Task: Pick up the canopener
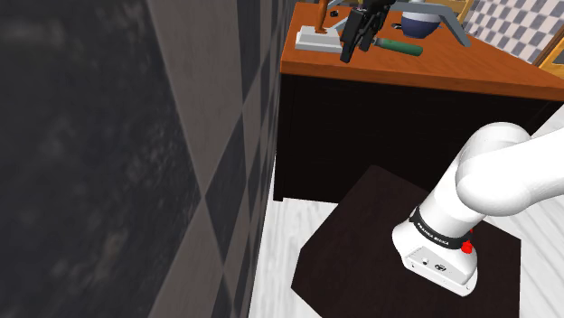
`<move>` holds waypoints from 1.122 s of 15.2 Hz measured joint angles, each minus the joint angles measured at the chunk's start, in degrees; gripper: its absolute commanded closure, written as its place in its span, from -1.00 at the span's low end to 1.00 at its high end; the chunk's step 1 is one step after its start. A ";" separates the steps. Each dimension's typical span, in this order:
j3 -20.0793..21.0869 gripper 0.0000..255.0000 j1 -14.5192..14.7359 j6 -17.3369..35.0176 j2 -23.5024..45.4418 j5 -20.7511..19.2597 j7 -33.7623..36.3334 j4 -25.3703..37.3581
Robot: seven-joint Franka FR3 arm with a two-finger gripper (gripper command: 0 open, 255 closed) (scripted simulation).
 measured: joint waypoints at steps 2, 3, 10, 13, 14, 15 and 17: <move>-0.83 -1.00 -0.01 -0.12 -0.31 -0.34 -1.21 -0.18; -2.15 -1.00 -0.04 -0.26 -0.40 -0.91 -3.20 -0.09; -13.55 -1.00 0.19 -0.94 0.11 -5.73 -21.06 1.41; -18.64 -1.00 0.66 -0.88 2.08 -7.53 -29.02 3.49; -20.50 -1.00 0.80 -1.25 2.77 -8.13 -31.90 4.65; -22.32 -1.00 1.15 -1.07 4.01 -8.56 -34.66 5.82; -25.68 -1.00 2.01 -0.73 6.57 -9.09 -39.87 8.12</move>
